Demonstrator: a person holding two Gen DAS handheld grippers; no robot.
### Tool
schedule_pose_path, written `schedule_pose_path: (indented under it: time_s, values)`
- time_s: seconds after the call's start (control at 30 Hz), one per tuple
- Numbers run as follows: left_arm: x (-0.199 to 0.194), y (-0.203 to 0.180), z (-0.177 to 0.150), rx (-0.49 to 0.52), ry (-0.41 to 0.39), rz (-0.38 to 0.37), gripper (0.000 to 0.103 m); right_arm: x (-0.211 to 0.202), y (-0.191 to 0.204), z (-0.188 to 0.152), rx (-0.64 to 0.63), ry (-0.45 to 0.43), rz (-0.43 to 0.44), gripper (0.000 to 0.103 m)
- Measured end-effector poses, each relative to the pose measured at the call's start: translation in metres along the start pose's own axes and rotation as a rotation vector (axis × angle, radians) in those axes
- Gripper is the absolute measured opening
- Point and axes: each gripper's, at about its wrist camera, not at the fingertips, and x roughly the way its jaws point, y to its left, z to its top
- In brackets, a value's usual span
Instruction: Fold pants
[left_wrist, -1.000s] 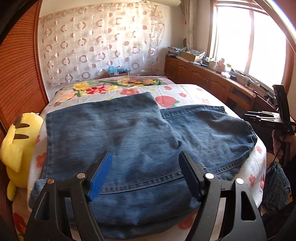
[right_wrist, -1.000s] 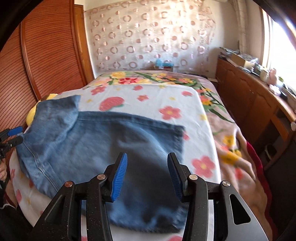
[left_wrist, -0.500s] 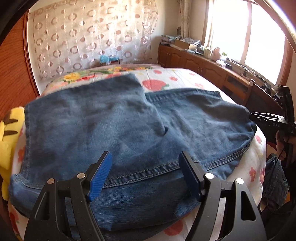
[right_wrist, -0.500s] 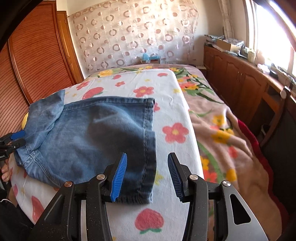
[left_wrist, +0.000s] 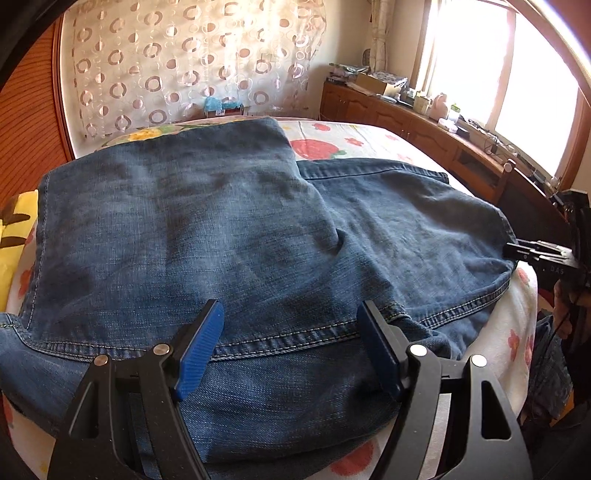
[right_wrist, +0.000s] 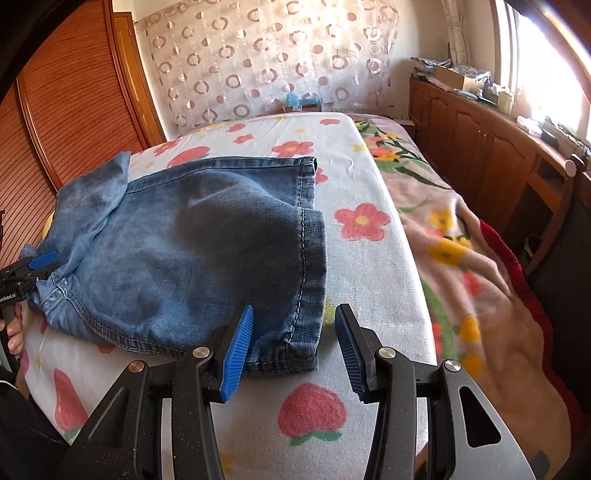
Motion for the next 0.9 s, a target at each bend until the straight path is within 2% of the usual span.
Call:
schedule_pose_path:
  time_s: [0.6,0.63,0.67,0.7,0.73,0.77,0.9]
  values:
    - [-0.007,0.001,-0.007,0.021,-0.019,0.016,0.075,0.002,-0.001,-0.009,-0.06,-0.023,-0.049,0.048]
    - [-0.007,0.002,-0.006,0.018,-0.017,0.015,0.075,0.002,0.0,-0.009,-0.066,-0.022,-0.047,0.04]
    - [-0.008,0.002,-0.006,0.016,-0.016,0.014,0.075,0.002,0.0,-0.009,-0.073,-0.023,-0.035,0.027]
    - [-0.009,0.003,-0.005,0.011,-0.013,0.012,0.075,0.001,0.001,-0.009,-0.077,-0.021,-0.023,0.023]
    - [-0.011,0.003,-0.004,0.006,-0.01,0.01,0.075,0.002,0.001,-0.009,-0.079,-0.017,-0.006,0.015]
    - [-0.012,0.004,-0.004,0.001,-0.008,0.008,0.075,0.002,0.002,-0.008,-0.08,0.004,-0.002,0.015]
    - [-0.021,0.006,0.0,-0.006,-0.023,0.012,0.075,-0.007,0.005,0.0,-0.066,-0.032,0.063,0.014]
